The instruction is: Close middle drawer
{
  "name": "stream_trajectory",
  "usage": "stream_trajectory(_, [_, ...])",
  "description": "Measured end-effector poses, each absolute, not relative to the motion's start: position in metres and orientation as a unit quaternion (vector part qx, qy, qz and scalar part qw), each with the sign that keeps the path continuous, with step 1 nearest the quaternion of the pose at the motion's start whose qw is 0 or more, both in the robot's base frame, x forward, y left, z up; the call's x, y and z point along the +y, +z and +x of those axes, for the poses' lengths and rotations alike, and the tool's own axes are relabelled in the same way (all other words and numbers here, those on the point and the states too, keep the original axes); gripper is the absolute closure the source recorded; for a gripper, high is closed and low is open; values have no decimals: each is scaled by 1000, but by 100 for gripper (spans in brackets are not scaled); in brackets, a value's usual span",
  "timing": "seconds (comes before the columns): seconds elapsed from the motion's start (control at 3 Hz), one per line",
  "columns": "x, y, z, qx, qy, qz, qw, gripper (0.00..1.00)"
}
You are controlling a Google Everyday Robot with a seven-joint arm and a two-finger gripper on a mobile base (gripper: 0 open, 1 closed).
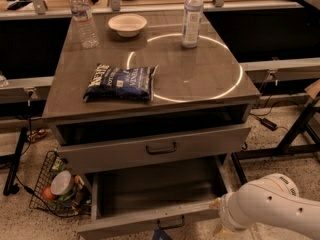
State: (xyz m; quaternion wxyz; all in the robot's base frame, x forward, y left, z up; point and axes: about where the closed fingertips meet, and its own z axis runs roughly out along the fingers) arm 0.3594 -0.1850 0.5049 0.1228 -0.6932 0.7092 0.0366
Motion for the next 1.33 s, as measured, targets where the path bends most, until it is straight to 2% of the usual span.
stream_trajectory(0.67, [-191,458,350,717,61,-685,114,92])
stream_trajectory(1.0, [-197,430,353,721,66,-679,122,100])
stream_trajectory(1.33, [-200,404,380,719,56,-677,146,100])
